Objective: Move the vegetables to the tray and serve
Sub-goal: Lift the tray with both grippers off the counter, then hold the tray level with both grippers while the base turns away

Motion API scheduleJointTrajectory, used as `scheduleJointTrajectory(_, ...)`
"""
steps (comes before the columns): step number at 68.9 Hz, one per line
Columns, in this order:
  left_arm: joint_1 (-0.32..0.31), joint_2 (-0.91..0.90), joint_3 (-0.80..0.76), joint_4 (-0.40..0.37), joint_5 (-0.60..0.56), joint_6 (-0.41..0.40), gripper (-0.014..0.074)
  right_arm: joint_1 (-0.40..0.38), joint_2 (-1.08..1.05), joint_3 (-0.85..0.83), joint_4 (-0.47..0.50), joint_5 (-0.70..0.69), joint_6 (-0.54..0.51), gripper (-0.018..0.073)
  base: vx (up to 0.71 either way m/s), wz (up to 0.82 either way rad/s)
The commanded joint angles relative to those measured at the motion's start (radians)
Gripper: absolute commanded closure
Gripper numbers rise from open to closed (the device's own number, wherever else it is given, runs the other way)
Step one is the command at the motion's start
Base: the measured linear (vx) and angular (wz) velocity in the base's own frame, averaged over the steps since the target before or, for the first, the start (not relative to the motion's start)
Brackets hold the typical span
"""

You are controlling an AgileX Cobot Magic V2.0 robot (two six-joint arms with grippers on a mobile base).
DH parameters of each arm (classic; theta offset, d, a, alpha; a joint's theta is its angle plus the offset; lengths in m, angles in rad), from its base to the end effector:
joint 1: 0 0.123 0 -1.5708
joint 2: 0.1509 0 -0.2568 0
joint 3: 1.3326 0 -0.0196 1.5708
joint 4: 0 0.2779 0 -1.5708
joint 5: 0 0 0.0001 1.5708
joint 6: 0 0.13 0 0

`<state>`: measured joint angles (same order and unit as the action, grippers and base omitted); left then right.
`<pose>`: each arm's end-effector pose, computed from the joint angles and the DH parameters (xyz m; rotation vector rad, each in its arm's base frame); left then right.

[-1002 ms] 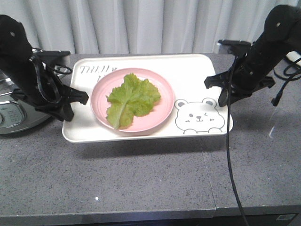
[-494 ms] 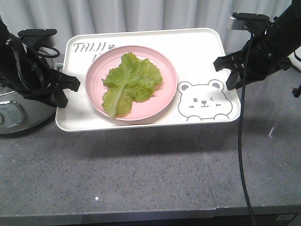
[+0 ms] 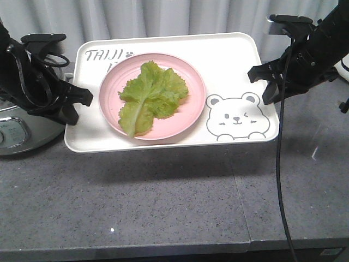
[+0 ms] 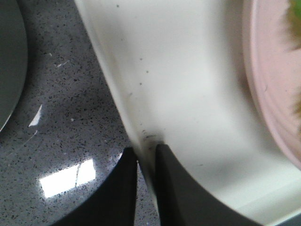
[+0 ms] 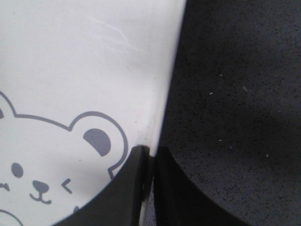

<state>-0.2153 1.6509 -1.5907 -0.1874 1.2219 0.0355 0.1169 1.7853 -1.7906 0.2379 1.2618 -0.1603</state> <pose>0.3699 -0.1042 0.2813 0.3041 2.7519 -0.3076 0.4108 0.0776 0.2918 -0.3402 2.6979 0.3176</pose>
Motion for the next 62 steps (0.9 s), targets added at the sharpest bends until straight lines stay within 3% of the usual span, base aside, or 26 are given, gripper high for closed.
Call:
scheduleJointTrajectory(1, -0.020, -0.052, -0.030, -0.099, -0.044, 0.030, 0.0602, 0.010, -0.055, -0.028, 0.086, 0.021, -0.020, 0.0564, 0.00, 0.00)
scheduleJointTrajectory(62, -0.020, -0.052, -0.030, -0.099, -0.044, 0.030, 0.0602, 0.010, -0.055, -0.028, 0.087, 0.021, -0.020, 0.0564, 0.00, 0.00)
